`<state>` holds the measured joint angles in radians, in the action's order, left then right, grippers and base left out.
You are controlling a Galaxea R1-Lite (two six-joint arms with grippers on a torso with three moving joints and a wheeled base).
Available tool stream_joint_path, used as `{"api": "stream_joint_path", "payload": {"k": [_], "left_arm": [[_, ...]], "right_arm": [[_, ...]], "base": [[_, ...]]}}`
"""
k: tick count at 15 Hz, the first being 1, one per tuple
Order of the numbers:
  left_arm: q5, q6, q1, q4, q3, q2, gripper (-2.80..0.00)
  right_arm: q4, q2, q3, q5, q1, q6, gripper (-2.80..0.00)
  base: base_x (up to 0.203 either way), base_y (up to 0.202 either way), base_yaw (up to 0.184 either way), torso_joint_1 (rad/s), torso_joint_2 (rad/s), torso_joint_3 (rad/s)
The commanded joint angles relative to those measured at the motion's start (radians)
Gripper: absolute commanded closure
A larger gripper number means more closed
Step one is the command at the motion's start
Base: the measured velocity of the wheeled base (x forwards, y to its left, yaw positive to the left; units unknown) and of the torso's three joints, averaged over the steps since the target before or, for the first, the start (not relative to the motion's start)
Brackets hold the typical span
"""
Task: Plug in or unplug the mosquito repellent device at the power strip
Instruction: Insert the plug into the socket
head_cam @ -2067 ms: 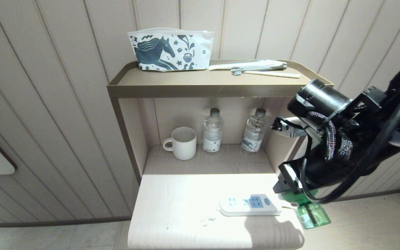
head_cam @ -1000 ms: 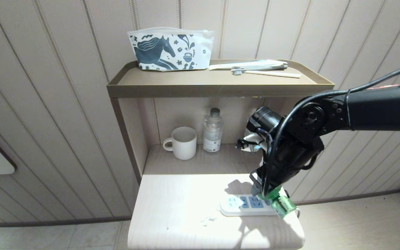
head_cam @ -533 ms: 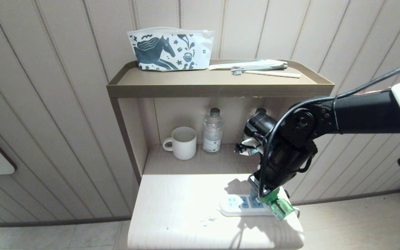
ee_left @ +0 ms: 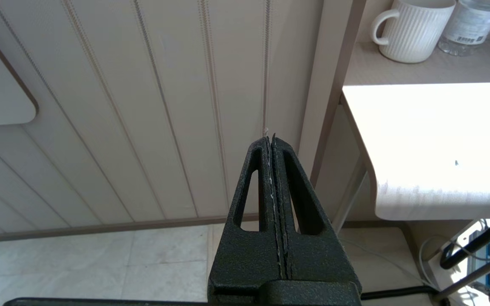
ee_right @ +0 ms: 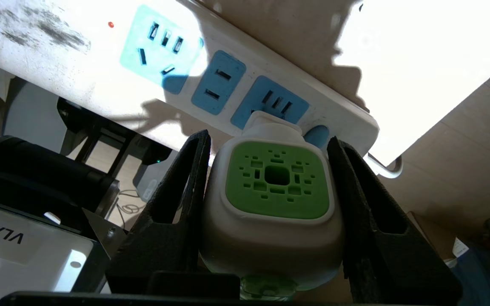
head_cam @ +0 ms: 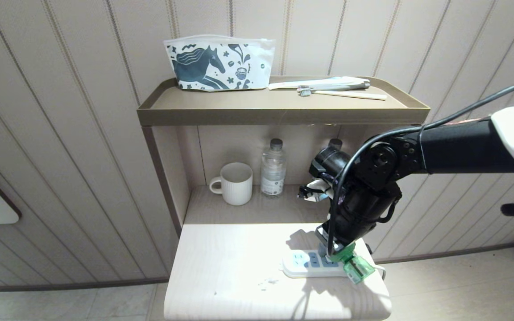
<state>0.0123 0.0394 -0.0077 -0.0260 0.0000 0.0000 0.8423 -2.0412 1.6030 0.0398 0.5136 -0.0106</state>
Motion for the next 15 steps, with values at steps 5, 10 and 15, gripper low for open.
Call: {"api": "stream_joint_path", "payload": {"k": [5,10,15], "left_arm": [[0.000,-0.001,0.000,0.000,0.000,0.002,0.00],[0.000,0.001,0.000,0.000,0.000,0.002,0.00],[0.001,0.001,0.000,0.000,0.000,0.002,0.00]], "right_arm": [[-0.006,-0.016,0.028,0.000,0.000,0.000,0.00],[-0.005,-0.018,0.033,0.000,-0.005,0.000,0.00],[-0.005,-0.007,0.017,0.002,-0.009,-0.002,0.00]], "base": [[0.000,0.000,0.000,0.000,0.00,0.000],[0.000,0.000,0.000,0.000,0.00,0.000],[0.000,0.000,0.000,0.000,0.00,0.000]]}}
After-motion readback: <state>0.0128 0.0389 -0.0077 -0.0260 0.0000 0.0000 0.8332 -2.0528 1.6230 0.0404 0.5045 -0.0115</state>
